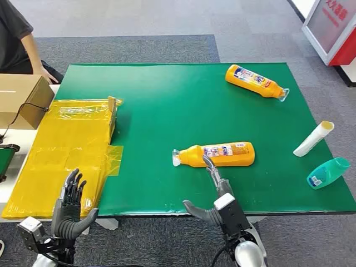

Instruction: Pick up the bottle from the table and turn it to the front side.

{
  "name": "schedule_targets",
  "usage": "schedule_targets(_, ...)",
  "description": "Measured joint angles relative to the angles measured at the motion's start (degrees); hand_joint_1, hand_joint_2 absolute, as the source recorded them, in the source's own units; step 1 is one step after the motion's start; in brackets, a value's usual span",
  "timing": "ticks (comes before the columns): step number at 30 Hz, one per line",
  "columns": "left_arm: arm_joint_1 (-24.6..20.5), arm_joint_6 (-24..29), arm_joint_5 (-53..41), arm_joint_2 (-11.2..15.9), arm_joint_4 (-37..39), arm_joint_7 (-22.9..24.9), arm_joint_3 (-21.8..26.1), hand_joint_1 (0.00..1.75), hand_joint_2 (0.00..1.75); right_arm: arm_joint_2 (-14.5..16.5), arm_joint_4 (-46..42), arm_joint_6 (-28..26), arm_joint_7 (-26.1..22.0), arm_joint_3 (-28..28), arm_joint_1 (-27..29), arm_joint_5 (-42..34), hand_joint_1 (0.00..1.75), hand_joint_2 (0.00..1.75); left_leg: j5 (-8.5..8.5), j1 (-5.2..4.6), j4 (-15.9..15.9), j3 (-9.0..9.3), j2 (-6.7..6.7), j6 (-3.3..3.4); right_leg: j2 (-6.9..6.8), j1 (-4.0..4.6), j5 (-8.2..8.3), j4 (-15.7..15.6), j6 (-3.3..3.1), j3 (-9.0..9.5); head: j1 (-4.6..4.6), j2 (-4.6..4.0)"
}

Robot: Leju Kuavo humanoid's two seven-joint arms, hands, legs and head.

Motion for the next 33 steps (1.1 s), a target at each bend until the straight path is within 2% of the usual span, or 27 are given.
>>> schedule_targets(7,0.18,-0.77,-0.15,-0.57,-0.08,0.00,-0.08,0.00,1.75,-0.07,-0.55,-1.52,0.62,-1.67,1.04,1.82,0.00,1.75,-0.01,0.00,0.00,0.00,0.00,0.01,-0.01,0.00,0.00,0.00,0.00,0.00,0.00,0.00)
schedule_targets(19,0.39,-1.54,-0.01,-1.86,-0.08,0.01,-0.22,0.00,1.75,-0.10,-2.05,-1.26,0.65,-4.42,2.96,1.25,0.00,1.75,-0.02,0.00,0.00,0.01,0.00,0.00,0.00,0.00,0.00,0.00,0.00,0.00,-0.01,0.00)
schedule_targets(22,0.41,-0.92,-1.06,-1.88,0.49,0.03,-0.22,0.00,1.75,-0.09,-2.25,0.36,1.24,-4.95,3.53,1.11,0.00,1.75,-0.03,0.00,0.00,0.02,0.00,0.02,0.00,0.00,-0.01,0.00,0.00,0.01,0.00,0.00)
schedule_targets(27,1.45,-0.12,-3.12,-1.86,2.14,0.02,-0.29,0.00,1.75,0.15,-1.72,2.16,-1.74,-7.06,5.95,1.67,0.00,1.75,-0.09,-0.01,0.00,-0.01,-0.01,0.05,0.00,-0.01,-0.04,0.00,0.00,-0.01,-0.01,0.00)
schedule_targets(30,1.12,0.39,-2.30,-1.87,2.09,0.02,-0.91,0.00,1.75,0.27,-1.98,2.26,-3.09,-7.91,5.73,3.53,0.00,1.75,-0.09,-0.01,0.00,-0.01,-0.01,0.06,0.00,-0.01,-0.03,0.00,-0.01,-0.01,0.00,0.00)
schedule_targets(33,-0.05,0.69,-1.38,-1.87,2.00,0.01,-1.68,0.00,1.75,0.24,-3.94,-0.95,0.20,-8.01,4.61,11.63,0.00,1.75,-0.06,-0.01,0.00,0.02,-0.01,0.06,0.00,-0.01,0.00,0.00,0.00,0.03,0.00,0.00)
